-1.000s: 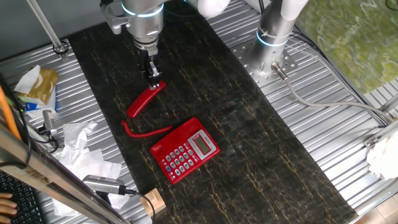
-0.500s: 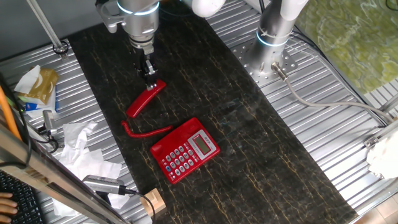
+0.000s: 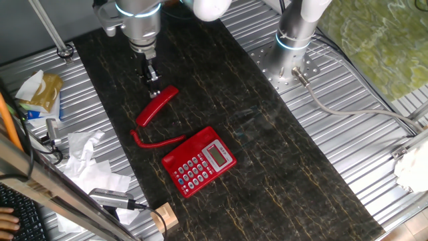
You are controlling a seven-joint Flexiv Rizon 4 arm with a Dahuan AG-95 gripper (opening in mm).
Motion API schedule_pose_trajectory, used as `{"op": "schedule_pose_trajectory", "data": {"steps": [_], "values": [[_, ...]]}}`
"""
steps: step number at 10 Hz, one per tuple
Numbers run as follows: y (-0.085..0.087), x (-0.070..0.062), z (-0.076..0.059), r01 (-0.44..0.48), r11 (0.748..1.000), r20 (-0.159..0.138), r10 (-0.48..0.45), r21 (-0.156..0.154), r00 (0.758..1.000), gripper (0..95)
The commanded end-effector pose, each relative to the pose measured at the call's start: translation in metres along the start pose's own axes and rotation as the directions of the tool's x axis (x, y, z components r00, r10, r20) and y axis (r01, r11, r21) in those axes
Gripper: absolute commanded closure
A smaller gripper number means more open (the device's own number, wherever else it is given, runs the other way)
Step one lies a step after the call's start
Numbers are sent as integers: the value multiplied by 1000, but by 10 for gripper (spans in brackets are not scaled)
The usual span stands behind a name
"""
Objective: Place the handset of the telephone on the corresponding phone cradle
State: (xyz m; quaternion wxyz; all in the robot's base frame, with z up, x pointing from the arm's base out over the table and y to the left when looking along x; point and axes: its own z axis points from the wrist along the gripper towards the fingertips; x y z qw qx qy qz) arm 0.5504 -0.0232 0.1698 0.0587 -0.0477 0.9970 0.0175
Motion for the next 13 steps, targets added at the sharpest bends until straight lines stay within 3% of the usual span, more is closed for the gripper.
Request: {"op": "schedule_pose_trajectory", "data": {"steps": [1, 8, 13], "values": [[-2, -5, 5, 2, 1000, 0, -2, -1, 1000, 380], [-20, -24, 16, 36, 999, -10, -36, -10, 999, 380], [-25, -26, 32, 26, 1000, -9, -26, -16, 1000, 380]]}}
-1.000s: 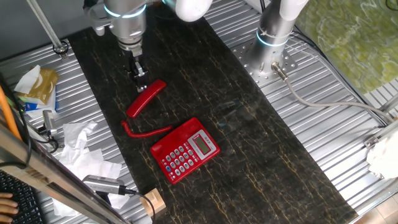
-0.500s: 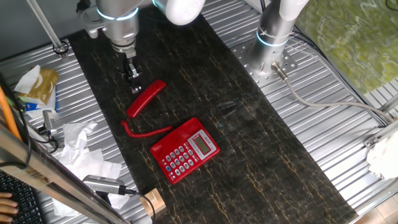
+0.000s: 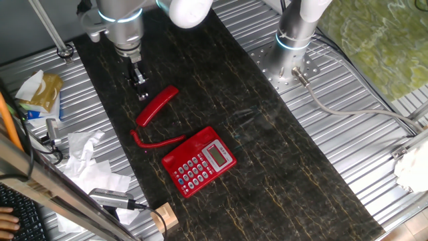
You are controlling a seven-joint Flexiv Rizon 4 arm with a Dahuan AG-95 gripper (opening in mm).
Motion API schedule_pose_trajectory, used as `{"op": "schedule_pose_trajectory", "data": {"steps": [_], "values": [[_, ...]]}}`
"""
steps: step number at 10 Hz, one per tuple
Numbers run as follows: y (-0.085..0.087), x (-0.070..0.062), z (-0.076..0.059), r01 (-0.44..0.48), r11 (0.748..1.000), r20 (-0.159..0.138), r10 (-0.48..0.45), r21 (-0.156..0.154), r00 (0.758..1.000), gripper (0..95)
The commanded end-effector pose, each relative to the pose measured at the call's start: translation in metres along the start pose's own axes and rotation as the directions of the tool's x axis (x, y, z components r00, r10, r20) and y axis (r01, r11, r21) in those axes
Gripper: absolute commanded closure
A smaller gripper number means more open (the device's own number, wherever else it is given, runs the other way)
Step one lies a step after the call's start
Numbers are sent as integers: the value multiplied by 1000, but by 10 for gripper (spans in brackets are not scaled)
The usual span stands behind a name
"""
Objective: Place the handset of the telephone on the corresponding phone cradle
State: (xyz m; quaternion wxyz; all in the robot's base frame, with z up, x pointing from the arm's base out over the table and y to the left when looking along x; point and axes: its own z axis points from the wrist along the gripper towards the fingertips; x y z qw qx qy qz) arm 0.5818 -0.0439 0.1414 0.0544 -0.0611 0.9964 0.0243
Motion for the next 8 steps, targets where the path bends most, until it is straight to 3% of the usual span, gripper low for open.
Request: {"op": "schedule_pose_trajectory", "data": {"steps": [1, 8], "values": [[-1, 0, 4, -2, 1000, -1, 2, -3, 1000, 380], [-2, 3, 23, -7, 1000, -4, 7, -15, 1000, 380]]}}
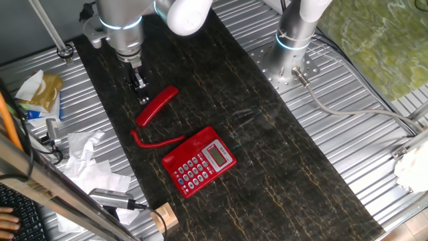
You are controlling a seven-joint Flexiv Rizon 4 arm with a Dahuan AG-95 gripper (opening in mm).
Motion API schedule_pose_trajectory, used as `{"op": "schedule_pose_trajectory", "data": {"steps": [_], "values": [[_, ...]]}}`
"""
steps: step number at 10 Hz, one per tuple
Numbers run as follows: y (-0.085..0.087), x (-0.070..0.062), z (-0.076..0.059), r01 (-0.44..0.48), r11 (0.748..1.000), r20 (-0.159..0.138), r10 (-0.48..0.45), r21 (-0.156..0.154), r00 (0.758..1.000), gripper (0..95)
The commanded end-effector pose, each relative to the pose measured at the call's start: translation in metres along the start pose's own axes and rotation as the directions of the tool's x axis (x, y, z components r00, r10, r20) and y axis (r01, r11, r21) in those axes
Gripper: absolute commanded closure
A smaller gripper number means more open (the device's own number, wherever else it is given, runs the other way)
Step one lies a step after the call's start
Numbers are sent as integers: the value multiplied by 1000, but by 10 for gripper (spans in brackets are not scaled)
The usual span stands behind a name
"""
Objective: Place the handset of the telephone on the corresponding phone cradle
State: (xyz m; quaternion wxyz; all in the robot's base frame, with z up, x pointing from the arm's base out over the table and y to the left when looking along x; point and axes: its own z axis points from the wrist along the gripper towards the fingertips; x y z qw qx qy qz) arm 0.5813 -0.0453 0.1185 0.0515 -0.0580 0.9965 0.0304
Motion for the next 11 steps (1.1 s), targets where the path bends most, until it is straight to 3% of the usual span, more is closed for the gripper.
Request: {"op": "schedule_pose_trajectory", "data": {"steps": [1, 11], "values": [[0, 1, 2, -1, 1000, 2, 1, -6, 1000, 380], [1, 17, 29, 11, 1000, 3, -11, -8, 1000, 380]]}}
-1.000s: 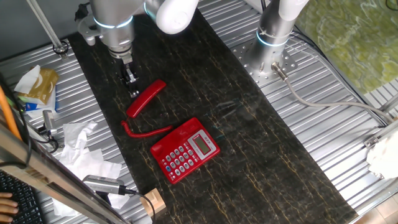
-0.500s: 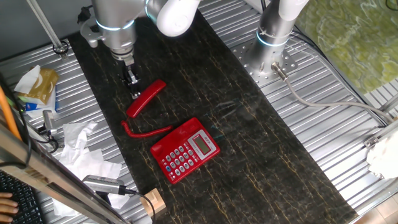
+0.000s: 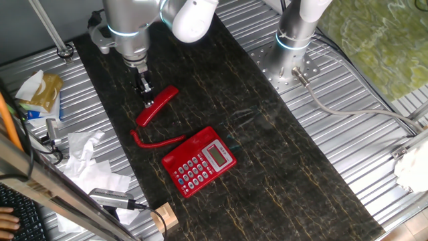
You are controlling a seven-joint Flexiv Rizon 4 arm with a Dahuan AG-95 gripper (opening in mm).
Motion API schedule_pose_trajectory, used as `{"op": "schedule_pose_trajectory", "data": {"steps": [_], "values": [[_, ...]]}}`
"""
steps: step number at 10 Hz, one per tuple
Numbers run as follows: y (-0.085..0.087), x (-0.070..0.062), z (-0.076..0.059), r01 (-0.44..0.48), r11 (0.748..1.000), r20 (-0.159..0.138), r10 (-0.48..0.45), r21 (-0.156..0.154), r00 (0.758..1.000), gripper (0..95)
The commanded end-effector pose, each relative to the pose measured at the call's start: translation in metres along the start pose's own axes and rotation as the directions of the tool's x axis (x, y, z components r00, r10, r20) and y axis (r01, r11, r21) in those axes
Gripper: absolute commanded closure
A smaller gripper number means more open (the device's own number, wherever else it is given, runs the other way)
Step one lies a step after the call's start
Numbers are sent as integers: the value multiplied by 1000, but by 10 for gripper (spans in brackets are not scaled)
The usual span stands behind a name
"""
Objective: Place the handset of the telephone on the corresponding phone cradle
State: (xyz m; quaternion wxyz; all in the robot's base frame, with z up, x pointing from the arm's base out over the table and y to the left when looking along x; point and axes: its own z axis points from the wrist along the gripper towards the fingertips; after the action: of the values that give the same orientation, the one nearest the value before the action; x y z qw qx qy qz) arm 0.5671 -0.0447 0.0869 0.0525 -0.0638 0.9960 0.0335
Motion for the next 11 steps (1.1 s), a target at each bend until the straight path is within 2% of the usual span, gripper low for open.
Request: {"op": "schedule_pose_trajectory", "data": {"steps": [1, 7, 11], "values": [[1, 2, 3, 2, 1000, 3, -2, -1, 1000, 380], [3, 13, 17, 10, 1000, 18, -10, 1, 1000, 380], [3, 16, 25, 13, 1000, 30, -13, 2, 999, 380]]}}
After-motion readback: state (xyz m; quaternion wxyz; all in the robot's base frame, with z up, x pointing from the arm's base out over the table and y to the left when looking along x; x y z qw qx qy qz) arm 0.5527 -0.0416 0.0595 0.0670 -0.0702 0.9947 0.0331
